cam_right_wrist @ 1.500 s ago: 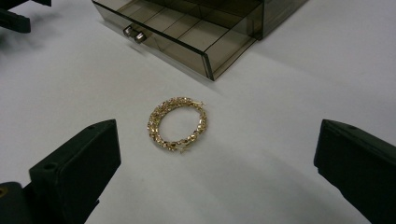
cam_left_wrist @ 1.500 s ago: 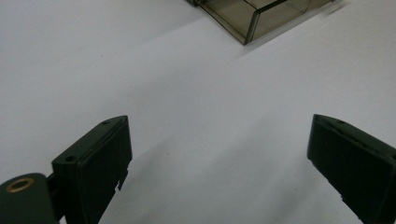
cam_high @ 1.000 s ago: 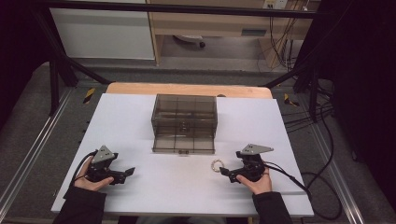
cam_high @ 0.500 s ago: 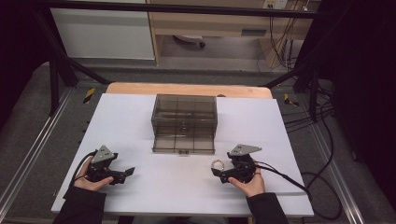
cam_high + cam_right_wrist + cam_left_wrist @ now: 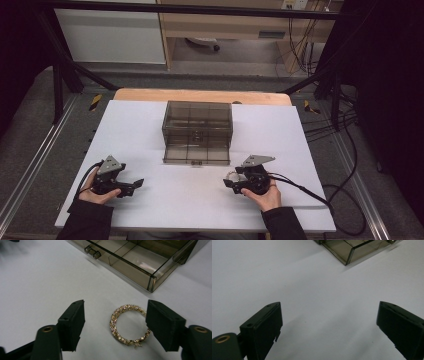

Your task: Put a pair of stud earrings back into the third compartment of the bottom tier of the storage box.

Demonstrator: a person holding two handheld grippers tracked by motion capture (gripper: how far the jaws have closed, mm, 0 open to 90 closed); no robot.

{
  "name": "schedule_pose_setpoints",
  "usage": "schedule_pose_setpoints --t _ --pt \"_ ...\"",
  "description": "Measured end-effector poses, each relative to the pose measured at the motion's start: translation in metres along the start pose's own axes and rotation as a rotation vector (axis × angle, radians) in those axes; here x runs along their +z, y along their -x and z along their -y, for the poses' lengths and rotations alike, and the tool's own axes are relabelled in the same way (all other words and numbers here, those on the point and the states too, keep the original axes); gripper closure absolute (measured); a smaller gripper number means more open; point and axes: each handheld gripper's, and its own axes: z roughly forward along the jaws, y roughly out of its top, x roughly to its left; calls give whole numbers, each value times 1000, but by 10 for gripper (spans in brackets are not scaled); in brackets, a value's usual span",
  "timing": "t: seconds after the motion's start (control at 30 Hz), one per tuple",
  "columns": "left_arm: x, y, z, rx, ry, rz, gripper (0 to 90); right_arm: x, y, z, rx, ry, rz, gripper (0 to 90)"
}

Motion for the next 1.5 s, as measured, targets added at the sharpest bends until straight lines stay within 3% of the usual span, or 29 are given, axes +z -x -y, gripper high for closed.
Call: schedule_pose_setpoints --t 0.23,0.7,1.5 --pt "0 0 0 -1 0 2 64 2 -1 2 -11 -13 0 497" --pt "1 0 0 -1 1 2 64 8 2 4 -6 -43 3 712" --pt "1 0 0 -5 3 1 64 11 2 5 10 -61 -22 851"
